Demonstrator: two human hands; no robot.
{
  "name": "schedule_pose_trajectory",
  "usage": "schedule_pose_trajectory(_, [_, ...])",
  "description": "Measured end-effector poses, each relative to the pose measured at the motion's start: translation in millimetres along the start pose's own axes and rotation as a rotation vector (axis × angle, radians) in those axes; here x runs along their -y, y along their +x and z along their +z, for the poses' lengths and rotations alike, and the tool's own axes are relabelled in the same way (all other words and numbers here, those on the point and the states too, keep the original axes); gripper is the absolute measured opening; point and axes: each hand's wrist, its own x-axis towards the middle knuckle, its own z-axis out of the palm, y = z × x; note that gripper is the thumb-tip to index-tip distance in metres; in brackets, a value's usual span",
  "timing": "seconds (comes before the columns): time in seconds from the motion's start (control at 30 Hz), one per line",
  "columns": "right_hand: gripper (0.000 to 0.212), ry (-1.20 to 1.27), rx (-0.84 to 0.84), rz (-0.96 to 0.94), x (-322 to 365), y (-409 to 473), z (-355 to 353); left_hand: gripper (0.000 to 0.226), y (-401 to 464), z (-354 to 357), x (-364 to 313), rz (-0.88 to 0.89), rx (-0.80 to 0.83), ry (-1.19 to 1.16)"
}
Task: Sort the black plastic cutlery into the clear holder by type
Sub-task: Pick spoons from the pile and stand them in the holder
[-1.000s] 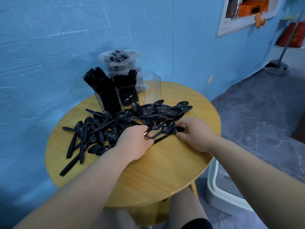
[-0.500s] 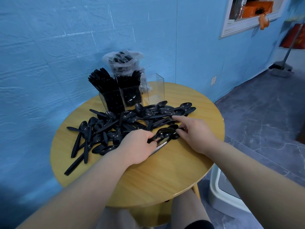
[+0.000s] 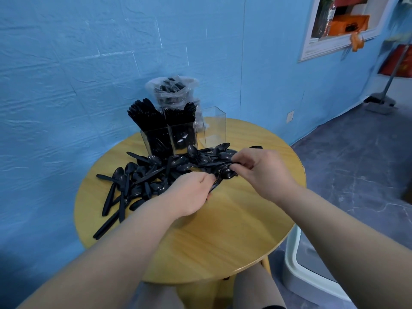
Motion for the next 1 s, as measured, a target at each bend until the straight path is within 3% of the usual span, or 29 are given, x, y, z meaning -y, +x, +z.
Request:
schedule_pose_trajectory(0.2, [0.015,0.057,-0.112,0.049,10,3,10,0.042,-10,-8,2,0.107,0.051,-0.007])
schedule_pose_trajectory(0.37, [0.019,-0.015,-0.124,-0.144,18,3,18,0.035,-8,-15,-3,0.070,0.041,-0.025])
schedule_pose_trajectory(0.43, [0.021,-0.021,-0.106,-0.135,18,6,18,0.034,-4,-16,-6,0.073,-0.028,-0.016])
schedule_pose_trajectory(0.57, [0.029,0.389,-0.046,0.160,24,14,11,0.036,4,-14,-10,0.139,-0.180,0.073])
schedule_pose_trajectory(0.67, [0.030,0.577,-0.043,0.243,25,24,3,0.032,18,-19,-15,0.209,-0.214,0.146])
schedule_pose_trajectory(0.73, [0.032,0.511,-0.114,0.200,25,36,-7,0.028,30,-26,-17,0.240,-0.282,0.168])
schedule_pose_trajectory(0.87, [0.017,0.315,-0.442,0.101,8,79,-29,0.044,58,-47,-10,0.323,-0.526,0.384])
schedule_pose_trajectory(1.0, [0.024,0.044,-0.480,-0.038,-12,127,-31,0.051,89,-63,-3,0.310,-0.552,0.590])
